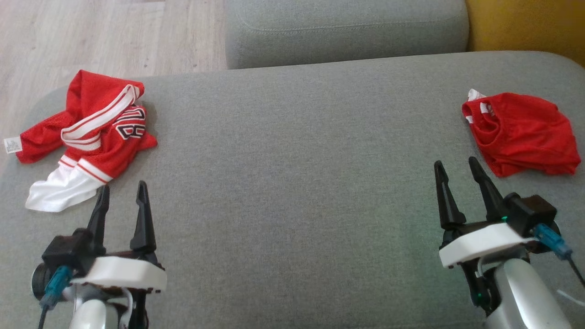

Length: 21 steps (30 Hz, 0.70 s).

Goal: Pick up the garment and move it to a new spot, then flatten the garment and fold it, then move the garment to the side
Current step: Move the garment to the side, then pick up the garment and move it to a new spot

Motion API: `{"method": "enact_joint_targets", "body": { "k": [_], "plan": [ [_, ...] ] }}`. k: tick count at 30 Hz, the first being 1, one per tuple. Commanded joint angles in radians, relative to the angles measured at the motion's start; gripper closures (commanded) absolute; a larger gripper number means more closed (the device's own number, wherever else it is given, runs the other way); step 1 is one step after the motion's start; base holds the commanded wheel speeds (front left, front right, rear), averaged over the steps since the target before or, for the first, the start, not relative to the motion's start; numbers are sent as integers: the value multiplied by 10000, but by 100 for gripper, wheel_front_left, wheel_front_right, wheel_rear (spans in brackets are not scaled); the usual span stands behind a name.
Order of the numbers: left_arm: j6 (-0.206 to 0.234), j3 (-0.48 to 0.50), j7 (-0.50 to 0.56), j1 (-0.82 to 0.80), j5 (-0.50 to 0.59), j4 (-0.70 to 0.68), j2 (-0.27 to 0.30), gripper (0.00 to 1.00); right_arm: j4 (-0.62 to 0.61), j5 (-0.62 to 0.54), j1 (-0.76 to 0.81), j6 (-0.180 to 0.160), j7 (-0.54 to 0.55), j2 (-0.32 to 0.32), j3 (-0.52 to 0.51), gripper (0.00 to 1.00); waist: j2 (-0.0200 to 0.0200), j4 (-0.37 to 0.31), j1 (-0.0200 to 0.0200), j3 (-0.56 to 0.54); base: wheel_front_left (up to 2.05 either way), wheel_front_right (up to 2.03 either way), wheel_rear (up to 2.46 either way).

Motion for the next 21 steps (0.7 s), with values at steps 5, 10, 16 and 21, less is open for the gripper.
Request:
{"method": "enact_joint_targets", "body": {
  "k": [5, 10, 16, 21],
  "plan": [
    [-8, 351, -59, -248, 64, -295, 28, 0, -484, -122, -150, -7, 81, 82, 146, 0, 0, -21, 1, -10, 0, 0, 0],
    [-30, 344, -59, -263, 55, -269, 23, 0, -560, -142, -127, -7, 141, 103, 158, 0, 0, -13, 1, -17, 0, 0, 0],
    [3, 376, -59, -353, 41, -201, 20, 0, -638, -59, -156, -7, 162, 152, 405, 0, 0, 335, 1, -30, 0, 0, 0],
    [36, 448, -59, -371, 65, -156, 18, 0, -637, 28, -220, -7, 186, 220, 707, 0, 0, 991, 1, -38, 0, 0, 0]
  ]
}}
